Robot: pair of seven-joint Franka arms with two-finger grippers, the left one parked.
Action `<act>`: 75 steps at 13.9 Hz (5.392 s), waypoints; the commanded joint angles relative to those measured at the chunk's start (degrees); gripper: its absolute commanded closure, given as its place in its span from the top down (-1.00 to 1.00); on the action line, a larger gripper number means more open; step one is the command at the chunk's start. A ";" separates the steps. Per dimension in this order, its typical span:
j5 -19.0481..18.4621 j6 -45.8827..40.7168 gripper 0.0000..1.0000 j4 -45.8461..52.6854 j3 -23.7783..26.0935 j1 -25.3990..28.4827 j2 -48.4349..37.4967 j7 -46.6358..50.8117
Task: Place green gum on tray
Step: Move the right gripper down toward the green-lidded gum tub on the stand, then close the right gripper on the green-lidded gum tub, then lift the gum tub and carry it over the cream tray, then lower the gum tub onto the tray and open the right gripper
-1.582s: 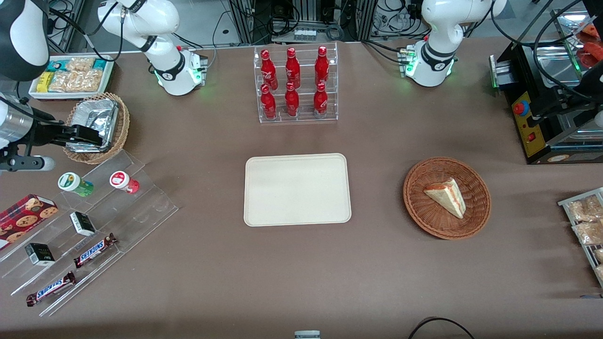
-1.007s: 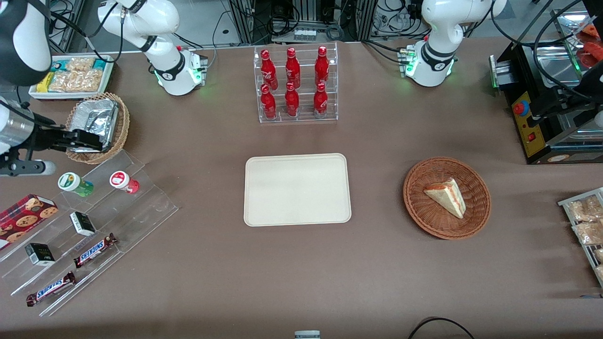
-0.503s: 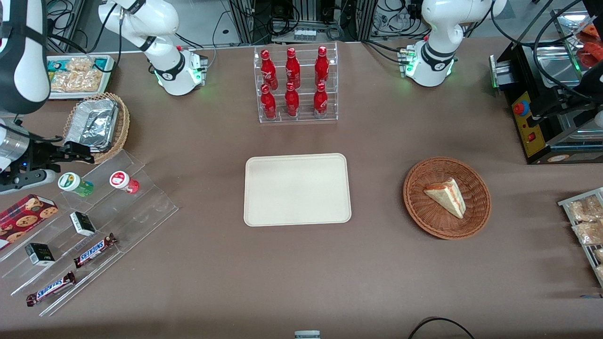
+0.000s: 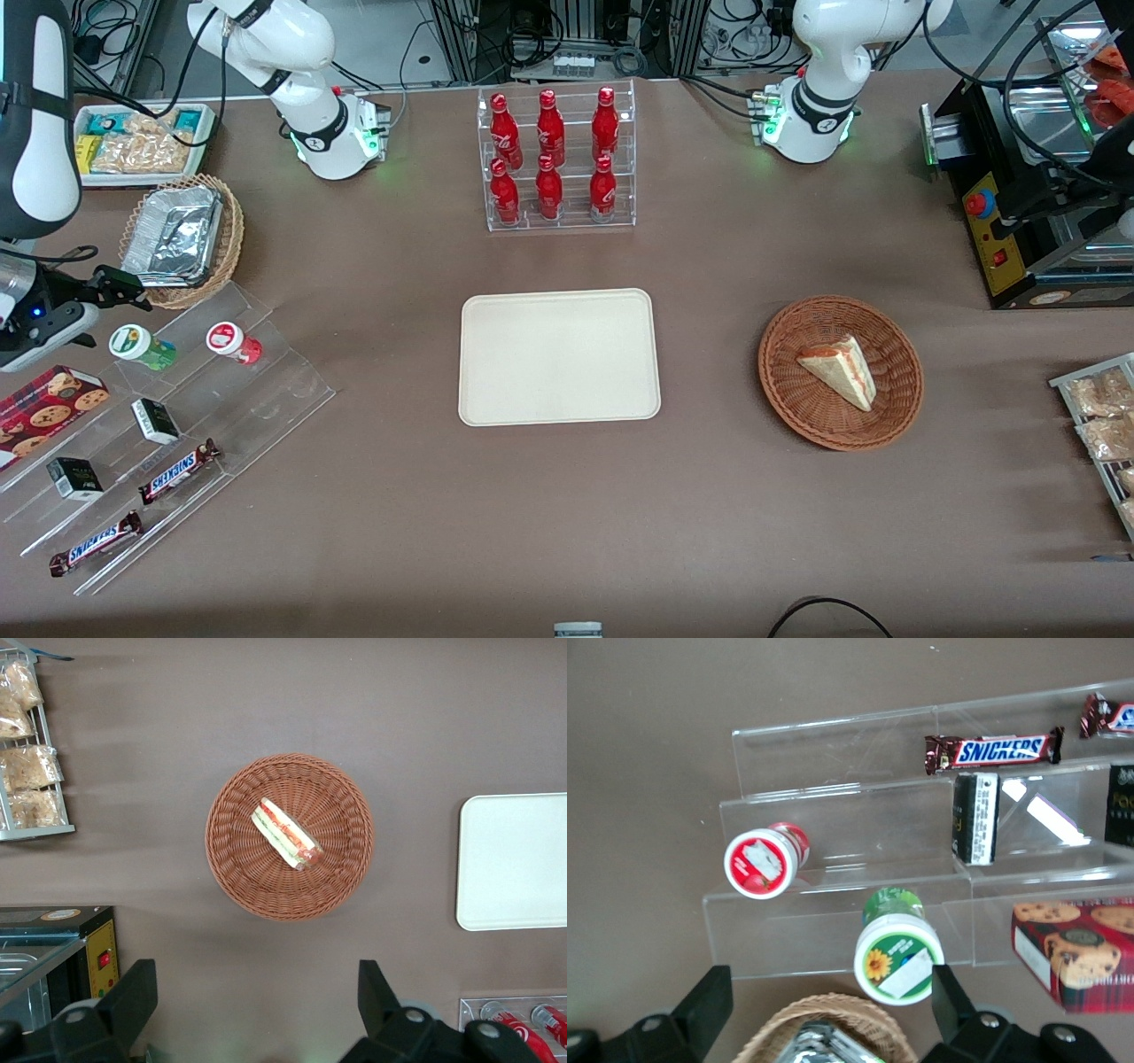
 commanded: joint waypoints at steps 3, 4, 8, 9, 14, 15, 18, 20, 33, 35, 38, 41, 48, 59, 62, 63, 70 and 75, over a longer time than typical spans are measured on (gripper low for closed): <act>0.06 6.06 1.00 -1.46 0.29 -2.12 2.53 -9.85; 0.06 6.85 1.00 -1.46 0.29 -2.12 2.88 -10.38; 0.06 9.57 1.00 -2.42 0.29 -2.21 4.02 -10.39; 0.06 10.63 1.00 -3.29 0.20 -2.30 3.94 -10.39; 0.06 13.01 1.00 -5.85 0.20 -3.53 3.58 -11.18; -0.02 13.10 1.00 -5.85 0.20 -3.62 3.67 -11.18; -0.02 13.01 0.23 -6.47 0.11 -3.62 3.67 -11.18; -0.29 12.40 -0.71 -6.47 0.02 -3.62 3.59 -11.27; -0.64 -0.87 -1.00 3.11 0.46 3.66 2.62 0.22; -0.64 -0.88 -1.00 3.11 0.46 7.00 3.23 5.84; -0.64 -1.05 -1.00 3.11 0.46 12.97 3.76 15.68; -0.11 -1.40 -1.00 3.11 0.46 19.65 5.16 28.15; 3.04 0.70 -1.00 3.29 0.55 32.93 8.94 51.28; 3.84 14.14 -1.00 12.07 0.55 49.54 24.40 80.99; 3.84 16.61 -1.00 14.61 0.46 52.88 27.74 87.68; 3.84 16.62 -1.00 15.93 0.55 53.42 28.89 89.17; 5.60 19.86 -1.00 19.81 0.55 57.72 34.16 95.95; 6.04 20.31 -1.00 21.75 0.46 59.05 36.45 97.72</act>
